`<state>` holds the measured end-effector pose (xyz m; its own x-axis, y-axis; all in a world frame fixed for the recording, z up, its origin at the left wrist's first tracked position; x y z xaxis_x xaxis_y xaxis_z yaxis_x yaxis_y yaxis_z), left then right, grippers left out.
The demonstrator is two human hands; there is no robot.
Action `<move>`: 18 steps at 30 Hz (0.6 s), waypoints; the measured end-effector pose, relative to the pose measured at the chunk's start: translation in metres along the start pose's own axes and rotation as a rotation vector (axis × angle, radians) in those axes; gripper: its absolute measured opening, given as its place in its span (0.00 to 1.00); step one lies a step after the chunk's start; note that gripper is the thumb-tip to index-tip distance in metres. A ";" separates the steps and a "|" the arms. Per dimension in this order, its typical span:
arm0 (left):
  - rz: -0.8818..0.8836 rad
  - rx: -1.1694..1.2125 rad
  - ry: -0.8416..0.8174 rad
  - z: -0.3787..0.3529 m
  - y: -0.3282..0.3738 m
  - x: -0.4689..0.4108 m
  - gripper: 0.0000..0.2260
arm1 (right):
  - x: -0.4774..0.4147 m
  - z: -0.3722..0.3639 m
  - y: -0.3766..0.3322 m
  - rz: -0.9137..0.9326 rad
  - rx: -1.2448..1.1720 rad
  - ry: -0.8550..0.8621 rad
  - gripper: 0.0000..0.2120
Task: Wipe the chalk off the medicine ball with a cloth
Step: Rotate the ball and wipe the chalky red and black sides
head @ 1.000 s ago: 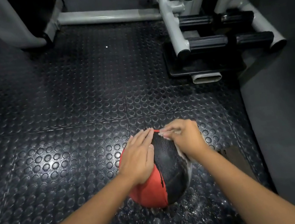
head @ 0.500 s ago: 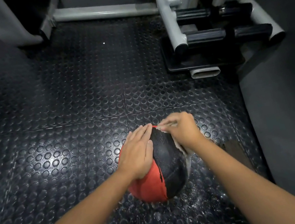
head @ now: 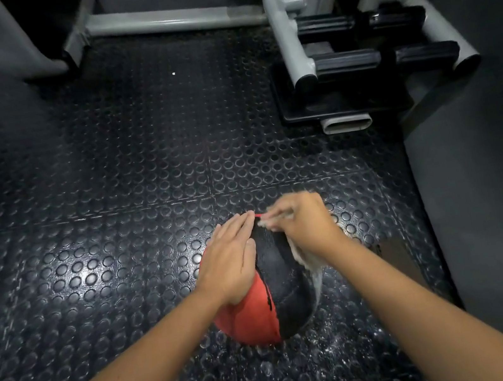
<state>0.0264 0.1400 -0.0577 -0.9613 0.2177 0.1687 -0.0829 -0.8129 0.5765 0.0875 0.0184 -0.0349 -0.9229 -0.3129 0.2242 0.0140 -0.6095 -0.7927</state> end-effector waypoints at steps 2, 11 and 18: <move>-0.005 -0.001 -0.011 0.000 0.000 -0.002 0.37 | 0.031 -0.001 -0.005 0.065 -0.039 -0.019 0.05; -0.005 -0.064 -0.005 -0.004 0.003 -0.006 0.36 | -0.022 0.000 0.001 -0.022 0.085 -0.020 0.02; -0.016 -0.019 -0.021 -0.003 -0.001 -0.005 0.36 | 0.045 0.001 0.008 0.071 -0.074 0.012 0.09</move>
<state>0.0306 0.1379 -0.0615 -0.9540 0.2423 0.1766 -0.1038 -0.8194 0.5637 0.0469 -0.0016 -0.0304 -0.9252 -0.3445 0.1593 0.0518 -0.5303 -0.8462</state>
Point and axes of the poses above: each hand's wrist, its own x-axis away from the middle knuckle, its own z-axis out of the back of the hand, y = z × x, the point moved 9 cm from there along -x, towards the middle knuckle, and after that the axes turned 5 degrees about -y, right-handed, at the moved point
